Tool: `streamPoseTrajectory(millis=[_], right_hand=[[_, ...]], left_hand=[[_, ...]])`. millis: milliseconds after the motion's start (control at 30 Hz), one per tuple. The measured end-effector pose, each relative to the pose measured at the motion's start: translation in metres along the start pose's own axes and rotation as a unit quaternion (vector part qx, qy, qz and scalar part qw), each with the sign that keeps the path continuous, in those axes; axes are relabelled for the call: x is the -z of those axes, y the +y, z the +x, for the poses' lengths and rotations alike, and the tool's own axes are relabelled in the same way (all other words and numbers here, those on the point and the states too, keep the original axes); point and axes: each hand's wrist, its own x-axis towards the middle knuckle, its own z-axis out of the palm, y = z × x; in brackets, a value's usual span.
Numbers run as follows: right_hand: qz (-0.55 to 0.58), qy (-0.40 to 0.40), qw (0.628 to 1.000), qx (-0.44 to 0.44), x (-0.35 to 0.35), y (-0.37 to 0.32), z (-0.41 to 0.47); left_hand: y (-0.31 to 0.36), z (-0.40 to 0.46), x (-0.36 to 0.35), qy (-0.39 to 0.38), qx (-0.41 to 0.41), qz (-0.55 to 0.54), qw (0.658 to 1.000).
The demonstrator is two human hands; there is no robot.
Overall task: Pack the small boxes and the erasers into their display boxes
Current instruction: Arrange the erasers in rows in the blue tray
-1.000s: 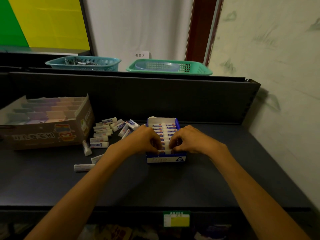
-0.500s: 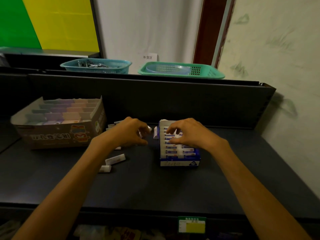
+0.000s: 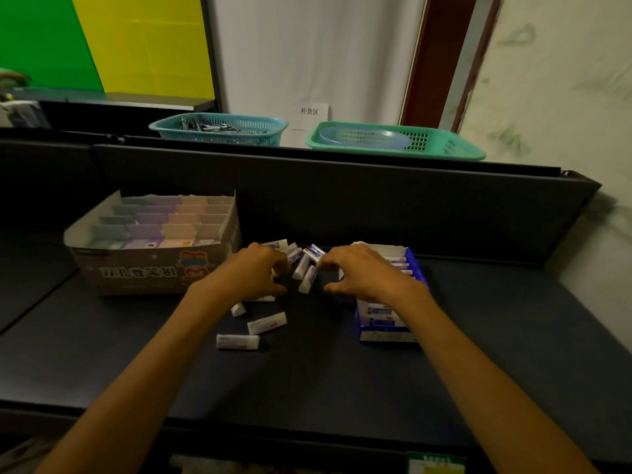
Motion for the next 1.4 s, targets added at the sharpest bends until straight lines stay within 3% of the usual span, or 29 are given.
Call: streamPoseTrajectory(millis=[433, 600, 767, 933, 1033, 1400], right_hand=[[-0.043, -0.033, 0.998, 0.008, -0.016, 0.005, 0.021], [-0.022, -0.042, 0.999, -0.013, -0.016, 0.007, 0.018], [0.01, -0.032, 0.999, -0.004, -0.014, 0.007, 0.018], [0.113, 0.003, 0.994, -0.002, -0.006, 0.01, 0.013], [0.166, 0.042, 0.985, 0.0, 0.0, 0.013, 0.01], [0.189, 0.103, 0.976, -0.024, 0.012, 0.036, -0.016]], left_hand=[[0.002, 0.024, -0.012, 0.053, -0.062, -0.032, 0.996], [0.016, 0.035, -0.019, 0.091, -0.022, 0.015, 0.996], [0.014, 0.038, -0.023, 0.09, 0.021, -0.031, 0.995], [0.008, 0.035, -0.021, 0.062, 0.023, -0.094, 0.993], [0.004, 0.03, -0.018, 0.092, -0.003, -0.059, 0.994], [0.027, 0.026, -0.006, 0.139, -0.061, -0.026, 0.988]])
